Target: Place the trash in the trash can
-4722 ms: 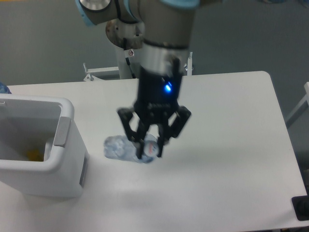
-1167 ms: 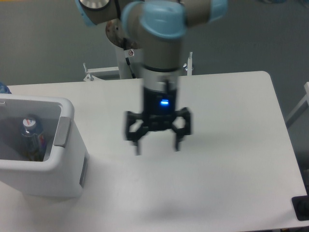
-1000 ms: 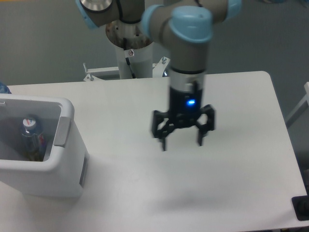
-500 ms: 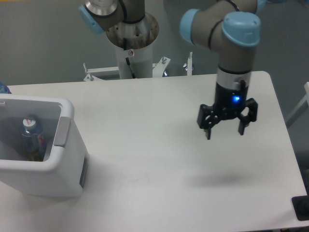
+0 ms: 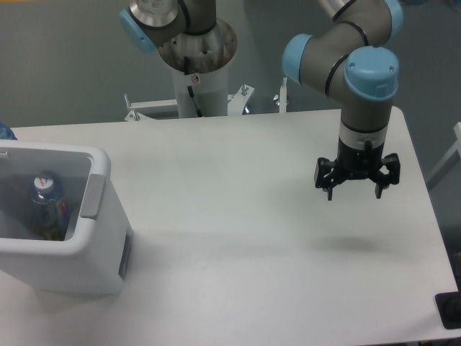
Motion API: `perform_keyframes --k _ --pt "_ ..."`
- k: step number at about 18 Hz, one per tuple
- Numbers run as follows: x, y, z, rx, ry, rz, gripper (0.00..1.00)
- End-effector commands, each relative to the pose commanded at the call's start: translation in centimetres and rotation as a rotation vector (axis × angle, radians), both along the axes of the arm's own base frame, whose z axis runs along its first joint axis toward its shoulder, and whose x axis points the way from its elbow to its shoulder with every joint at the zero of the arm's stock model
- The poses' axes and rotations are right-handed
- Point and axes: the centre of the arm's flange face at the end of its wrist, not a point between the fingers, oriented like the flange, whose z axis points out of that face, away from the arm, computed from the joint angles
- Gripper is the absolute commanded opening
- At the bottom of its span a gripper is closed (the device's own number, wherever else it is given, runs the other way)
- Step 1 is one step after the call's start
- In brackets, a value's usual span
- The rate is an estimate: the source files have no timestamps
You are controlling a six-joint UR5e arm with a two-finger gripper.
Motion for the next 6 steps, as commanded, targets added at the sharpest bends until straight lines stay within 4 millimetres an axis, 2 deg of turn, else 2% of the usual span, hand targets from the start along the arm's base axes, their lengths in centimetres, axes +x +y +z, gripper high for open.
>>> perform_keyframes --k 6 --pt "0.68 -0.63 -1.10 -0.059 -0.005 -0.058 1.00"
